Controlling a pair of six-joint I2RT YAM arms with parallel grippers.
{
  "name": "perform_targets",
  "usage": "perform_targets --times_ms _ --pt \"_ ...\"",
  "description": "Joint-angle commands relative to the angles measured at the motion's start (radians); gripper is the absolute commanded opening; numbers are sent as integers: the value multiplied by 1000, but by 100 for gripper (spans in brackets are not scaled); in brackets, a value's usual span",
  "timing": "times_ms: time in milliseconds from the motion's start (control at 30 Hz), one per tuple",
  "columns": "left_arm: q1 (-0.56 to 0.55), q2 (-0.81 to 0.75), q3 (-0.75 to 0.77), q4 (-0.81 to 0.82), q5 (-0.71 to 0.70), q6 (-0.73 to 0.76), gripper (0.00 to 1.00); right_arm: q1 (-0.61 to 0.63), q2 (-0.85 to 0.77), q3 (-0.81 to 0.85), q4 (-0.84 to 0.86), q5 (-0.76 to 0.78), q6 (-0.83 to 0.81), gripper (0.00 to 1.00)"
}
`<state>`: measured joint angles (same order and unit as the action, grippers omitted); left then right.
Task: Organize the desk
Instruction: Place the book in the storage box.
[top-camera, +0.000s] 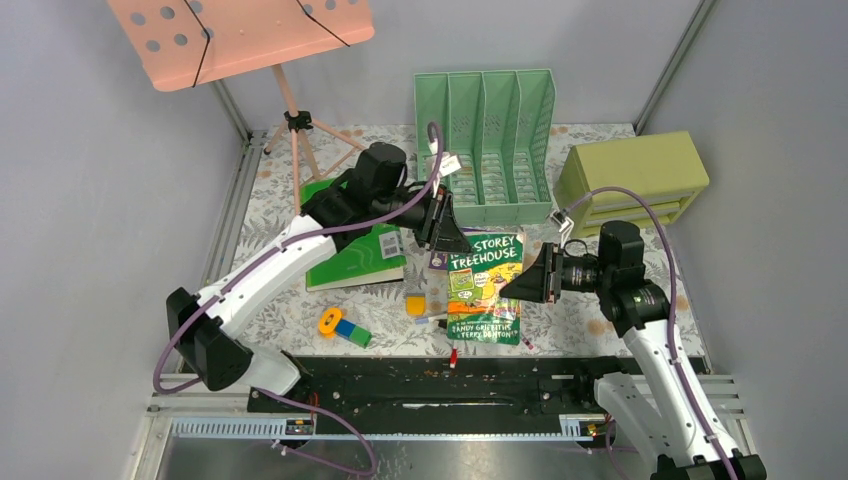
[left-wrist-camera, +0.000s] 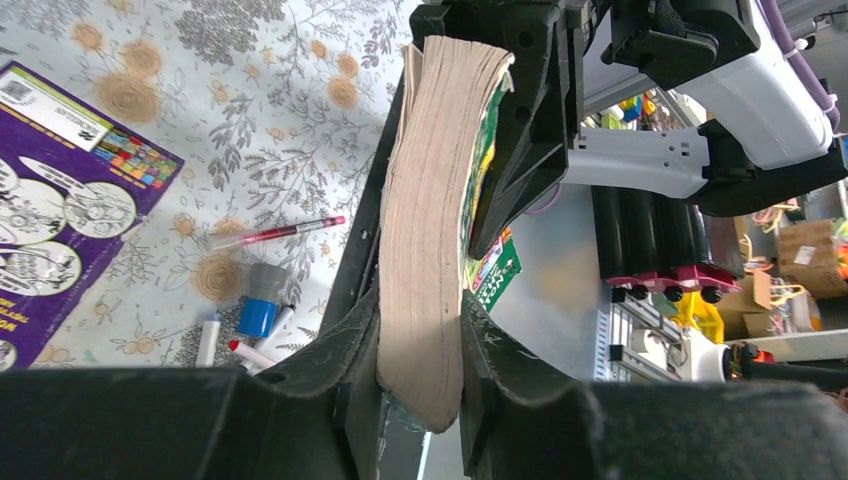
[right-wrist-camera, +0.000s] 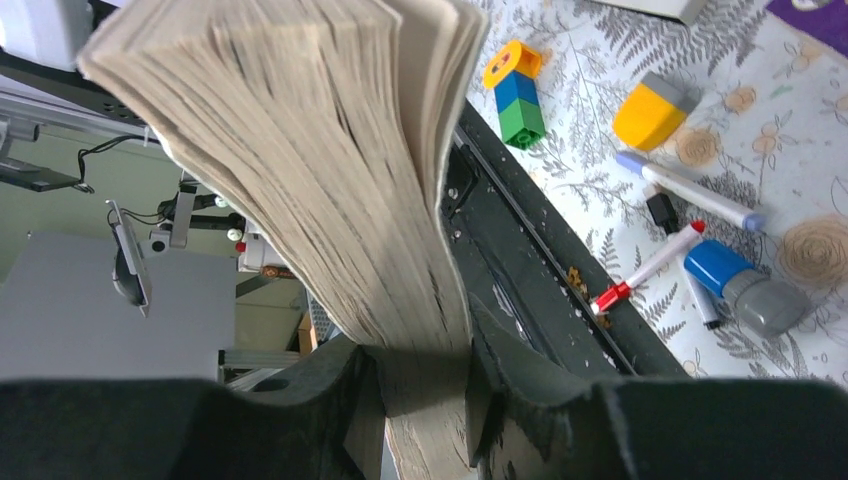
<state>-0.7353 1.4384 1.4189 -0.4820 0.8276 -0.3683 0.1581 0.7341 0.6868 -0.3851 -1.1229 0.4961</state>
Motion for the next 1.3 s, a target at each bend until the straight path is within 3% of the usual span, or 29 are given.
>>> perform_targets --times_ms 0,167,267,433,500,667,833,900,1267 --pt "-6 -55 29 -127 -57 109 2 -8 -35 37 223 -53 154 0" --pt "-6 -44 25 -223 -66 175 10 -8 -29 53 244 -81 151 0" --pt "-6 -49 9 -243 -49 196 1 -9 -15 57 228 -86 137 0" --pt "-5 -75 -4 -267 -25 225 0 -7 3 63 180 -51 101 0" --pt "-3 -87 -8 -253 -45 217 0 -7 3 63 161 -8 91 26" --pt "10 -141 -63 -109 -87 112 0 -8 -1 66 108 108 60 68" --pt "30 -210 -131 33 -143 24 0 -9 -31 76 25 238 8 94" --pt "35 -242 -155 79 -171 -8 0 -9 -45 84 -7 282 -16 99" --pt "48 -454 -306 212 -514 -68 0 -9 -75 98 -63 405 -55 99"
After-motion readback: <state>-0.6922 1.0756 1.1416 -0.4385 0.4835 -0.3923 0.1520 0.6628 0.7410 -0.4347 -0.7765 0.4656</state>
